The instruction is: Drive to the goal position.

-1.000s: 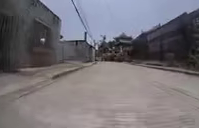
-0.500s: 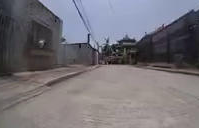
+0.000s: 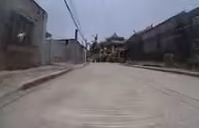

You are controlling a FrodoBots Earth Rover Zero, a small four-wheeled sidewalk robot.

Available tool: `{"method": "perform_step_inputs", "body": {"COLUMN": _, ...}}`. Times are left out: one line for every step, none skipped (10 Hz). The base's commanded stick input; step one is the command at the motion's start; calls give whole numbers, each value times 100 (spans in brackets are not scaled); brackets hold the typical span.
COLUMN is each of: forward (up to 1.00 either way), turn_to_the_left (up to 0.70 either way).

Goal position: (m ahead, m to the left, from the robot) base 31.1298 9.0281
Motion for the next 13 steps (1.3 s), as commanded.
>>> {"method": "perform_step_inputs", "body": {"forward": 100, "turn_to_the_left": 0}}
{"method": "perform_step_inputs", "body": {"forward": 100, "turn_to_the_left": 0}}
{"method": "perform_step_inputs", "body": {"forward": 100, "turn_to_the_left": 0}}
{"method": "perform_step_inputs", "body": {"forward": 100, "turn_to_the_left": 0}}
{"method": "perform_step_inputs", "body": {"forward": 100, "turn_to_the_left": 0}}
{"method": "perform_step_inputs", "body": {"forward": 100, "turn_to_the_left": -3}}
{"method": "perform_step_inputs", "body": {"forward": 100, "turn_to_the_left": -33}}
{"method": "perform_step_inputs", "body": {"forward": 100, "turn_to_the_left": -39}}
{"method": "perform_step_inputs", "body": {"forward": 100, "turn_to_the_left": -40}}
{"method": "perform_step_inputs", "body": {"forward": 100, "turn_to_the_left": -40}}
{"method": "perform_step_inputs", "body": {"forward": 100, "turn_to_the_left": -38}}
{"method": "perform_step_inputs", "body": {"forward": 100, "turn_to_the_left": -13}}
{"method": "perform_step_inputs", "body": {"forward": 100, "turn_to_the_left": 0}}
